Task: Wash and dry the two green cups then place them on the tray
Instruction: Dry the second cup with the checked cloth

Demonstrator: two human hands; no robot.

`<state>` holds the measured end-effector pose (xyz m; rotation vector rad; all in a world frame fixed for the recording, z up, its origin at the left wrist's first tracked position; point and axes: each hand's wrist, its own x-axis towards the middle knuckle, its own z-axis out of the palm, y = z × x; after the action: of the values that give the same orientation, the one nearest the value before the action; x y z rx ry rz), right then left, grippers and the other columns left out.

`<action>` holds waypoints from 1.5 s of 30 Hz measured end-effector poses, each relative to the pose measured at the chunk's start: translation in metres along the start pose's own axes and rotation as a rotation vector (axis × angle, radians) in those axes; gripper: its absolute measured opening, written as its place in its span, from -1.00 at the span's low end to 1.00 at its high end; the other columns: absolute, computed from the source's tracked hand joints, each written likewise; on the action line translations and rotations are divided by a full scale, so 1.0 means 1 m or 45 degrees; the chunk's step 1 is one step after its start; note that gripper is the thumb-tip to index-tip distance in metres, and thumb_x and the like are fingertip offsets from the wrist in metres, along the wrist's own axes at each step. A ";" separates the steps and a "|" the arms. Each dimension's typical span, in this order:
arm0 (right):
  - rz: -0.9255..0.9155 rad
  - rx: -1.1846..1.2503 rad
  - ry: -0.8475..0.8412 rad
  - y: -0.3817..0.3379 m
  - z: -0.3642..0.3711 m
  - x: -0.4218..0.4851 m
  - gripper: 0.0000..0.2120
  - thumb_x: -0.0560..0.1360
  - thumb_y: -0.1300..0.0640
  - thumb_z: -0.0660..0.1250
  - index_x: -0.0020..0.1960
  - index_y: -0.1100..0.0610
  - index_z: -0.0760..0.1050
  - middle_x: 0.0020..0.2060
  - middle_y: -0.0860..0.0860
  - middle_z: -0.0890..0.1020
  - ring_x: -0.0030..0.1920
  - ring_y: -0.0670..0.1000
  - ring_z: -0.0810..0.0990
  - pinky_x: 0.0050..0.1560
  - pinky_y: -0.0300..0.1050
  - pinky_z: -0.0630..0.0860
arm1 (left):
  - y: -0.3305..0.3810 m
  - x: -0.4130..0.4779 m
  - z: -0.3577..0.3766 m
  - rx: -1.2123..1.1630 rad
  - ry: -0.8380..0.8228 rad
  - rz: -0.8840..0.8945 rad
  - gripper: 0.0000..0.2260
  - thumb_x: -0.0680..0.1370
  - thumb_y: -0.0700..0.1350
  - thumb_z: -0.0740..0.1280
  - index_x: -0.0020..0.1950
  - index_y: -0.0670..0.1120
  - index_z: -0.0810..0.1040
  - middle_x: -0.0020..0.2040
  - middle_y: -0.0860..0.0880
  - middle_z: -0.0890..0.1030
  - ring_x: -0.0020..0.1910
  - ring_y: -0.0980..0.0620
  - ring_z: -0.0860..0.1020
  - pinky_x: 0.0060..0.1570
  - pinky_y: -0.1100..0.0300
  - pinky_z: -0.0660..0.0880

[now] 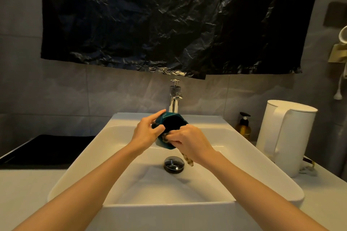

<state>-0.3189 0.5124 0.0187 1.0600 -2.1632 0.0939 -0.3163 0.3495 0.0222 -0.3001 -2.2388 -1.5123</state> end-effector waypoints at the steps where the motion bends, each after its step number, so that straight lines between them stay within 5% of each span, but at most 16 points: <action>1: 0.018 0.026 0.026 0.000 0.001 0.000 -0.90 0.42 0.17 0.44 -0.10 0.00 0.68 -0.23 -0.09 0.71 -0.32 -0.02 0.63 -0.25 -0.22 0.52 | 0.001 0.000 0.002 -0.017 -0.018 -0.009 -0.54 0.55 -0.27 0.26 0.40 0.08 0.40 0.17 -0.02 0.53 0.14 -0.01 0.47 0.11 -0.07 0.54; 7: 0.335 0.023 0.276 0.006 -0.003 0.000 -0.96 0.45 0.14 0.42 -0.14 0.05 0.66 -0.28 -0.05 0.70 -0.36 -0.01 0.64 -0.38 -0.20 0.58 | 0.003 0.000 0.004 -0.127 -0.079 -0.087 -0.55 0.57 -0.26 0.24 0.41 0.08 0.38 0.16 -0.06 0.49 0.14 -0.07 0.47 -0.09 0.04 0.59; 12: 0.161 0.027 0.108 0.000 0.004 -0.004 -0.92 0.41 0.15 0.47 -0.12 0.01 0.69 -0.27 -0.07 0.71 -0.34 -0.03 0.62 -0.31 -0.29 0.49 | 0.003 0.000 0.002 -0.065 -0.043 -0.069 -0.56 0.57 -0.25 0.25 0.41 0.08 0.39 0.13 -0.04 0.50 0.14 -0.07 0.47 0.05 -0.08 0.57; 18: 0.299 0.048 0.349 0.004 0.002 0.004 -0.84 0.48 0.06 0.31 -0.14 0.06 0.66 -0.27 0.00 0.70 -0.36 0.03 0.63 -0.35 -0.14 0.60 | 0.007 -0.006 0.009 -0.127 -0.193 -0.115 -0.56 0.58 -0.28 0.21 0.42 0.05 0.37 0.14 -0.05 0.49 0.09 -0.05 0.47 -0.21 0.18 0.56; 23: 0.122 -0.283 0.252 0.010 -0.002 -0.004 -0.80 0.31 0.06 0.57 -0.19 0.13 0.62 -0.35 0.02 0.67 -0.43 0.04 0.62 -0.41 -0.13 0.59 | 0.008 -0.006 0.011 -0.102 -0.177 -0.102 -0.55 0.57 -0.28 0.22 0.42 0.06 0.37 0.15 -0.06 0.50 0.11 -0.07 0.47 -0.06 0.02 0.58; 27: 0.232 -0.437 0.174 0.001 -0.007 0.000 -0.73 0.14 0.01 0.65 -0.37 0.08 0.60 -0.52 -0.03 0.58 -0.57 -0.02 0.52 -0.54 -0.27 0.42 | 0.006 -0.004 0.005 -0.002 -0.025 -0.031 -0.54 0.54 -0.25 0.26 0.40 0.09 0.39 0.10 -0.02 0.52 0.13 -0.05 0.48 0.05 -0.01 0.57; 31: 0.328 -0.161 0.029 -0.004 -0.004 -0.001 -0.80 0.52 0.01 0.31 0.03 0.08 0.62 -0.17 0.03 0.70 -0.22 0.06 0.64 -0.25 -0.15 0.51 | 0.006 -0.004 0.000 0.099 0.081 0.044 -0.52 0.51 -0.23 0.30 0.39 0.12 0.39 0.06 0.02 0.52 0.10 0.00 0.48 0.06 0.05 0.54; 34: 0.383 0.191 -0.037 -0.008 -0.002 -0.003 -0.75 0.55 0.03 0.28 0.18 0.02 0.58 0.01 -0.02 0.69 -0.05 0.03 0.62 -0.07 -0.13 0.53 | 0.006 -0.004 -0.003 0.103 0.095 0.056 -0.52 0.50 -0.23 0.30 0.39 0.11 0.40 0.06 0.00 0.54 0.07 0.01 0.50 0.08 0.02 0.54; 39: 0.742 0.800 0.236 -0.001 -0.009 0.001 -0.84 0.45 0.06 0.41 0.01 0.00 0.67 -0.19 -0.13 0.69 -0.16 -0.14 0.62 -0.11 -0.11 0.58 | 0.006 -0.001 -0.005 -0.015 0.148 -0.011 -0.54 0.54 -0.23 0.26 0.41 0.10 0.38 0.09 -0.01 0.50 0.11 -0.02 0.48 0.09 -0.06 0.54; 45: 0.703 0.482 0.674 0.012 -0.018 -0.003 -0.78 0.48 0.01 0.41 0.11 -0.02 0.62 -0.14 -0.10 0.70 -0.19 -0.10 0.65 -0.25 -0.13 0.63 | 0.004 0.003 -0.004 -0.131 0.174 -0.112 -0.56 0.57 -0.22 0.25 0.42 0.08 0.35 0.26 -0.09 0.45 0.22 -0.11 0.45 0.07 -0.13 0.55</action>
<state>-0.3160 0.5286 0.0327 0.5069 -1.9101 0.9576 -0.3163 0.3471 0.0282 -0.1256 -2.0974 -1.6447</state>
